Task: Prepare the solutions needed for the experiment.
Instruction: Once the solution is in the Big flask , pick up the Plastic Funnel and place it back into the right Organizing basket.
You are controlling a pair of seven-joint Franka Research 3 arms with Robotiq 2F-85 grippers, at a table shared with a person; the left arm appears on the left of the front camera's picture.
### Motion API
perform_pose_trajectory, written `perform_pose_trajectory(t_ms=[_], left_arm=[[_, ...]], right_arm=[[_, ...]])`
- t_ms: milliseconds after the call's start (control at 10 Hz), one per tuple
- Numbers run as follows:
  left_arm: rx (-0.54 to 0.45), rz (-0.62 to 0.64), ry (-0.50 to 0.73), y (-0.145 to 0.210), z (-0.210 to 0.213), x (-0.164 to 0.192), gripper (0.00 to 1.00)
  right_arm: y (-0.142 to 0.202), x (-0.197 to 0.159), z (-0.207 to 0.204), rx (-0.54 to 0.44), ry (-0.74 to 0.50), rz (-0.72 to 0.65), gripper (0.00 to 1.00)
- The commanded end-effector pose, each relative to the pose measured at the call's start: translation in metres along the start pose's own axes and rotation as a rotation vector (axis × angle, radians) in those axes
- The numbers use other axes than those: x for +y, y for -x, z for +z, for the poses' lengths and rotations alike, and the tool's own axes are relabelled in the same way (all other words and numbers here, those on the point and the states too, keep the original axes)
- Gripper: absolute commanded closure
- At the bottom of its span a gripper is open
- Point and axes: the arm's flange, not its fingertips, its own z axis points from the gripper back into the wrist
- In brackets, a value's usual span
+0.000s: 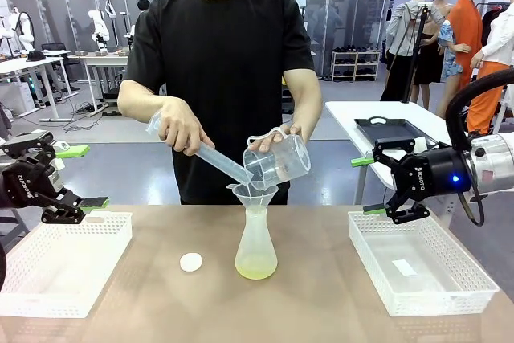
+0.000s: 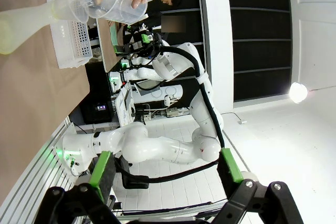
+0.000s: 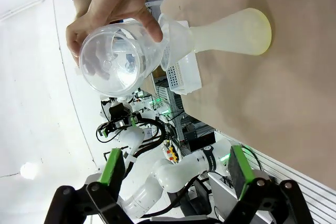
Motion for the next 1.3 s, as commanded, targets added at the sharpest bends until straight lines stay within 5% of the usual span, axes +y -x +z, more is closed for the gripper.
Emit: perform_pose_trajectory(t_ms=[0,1200], left_arm=[[0.003,0.003,0.017,-0.0004,-0.0001,-0.0024,0.00],[0.003,0.003,0.017,-0.0004,-0.0001,-0.0024,0.00]], right_arm=[[0.0002,0.0002,-0.0004,0.002,-0.004,-0.001,0.00],[0.0002,0.0002,-0.0004,0.002,-0.004,-0.001,0.00]])
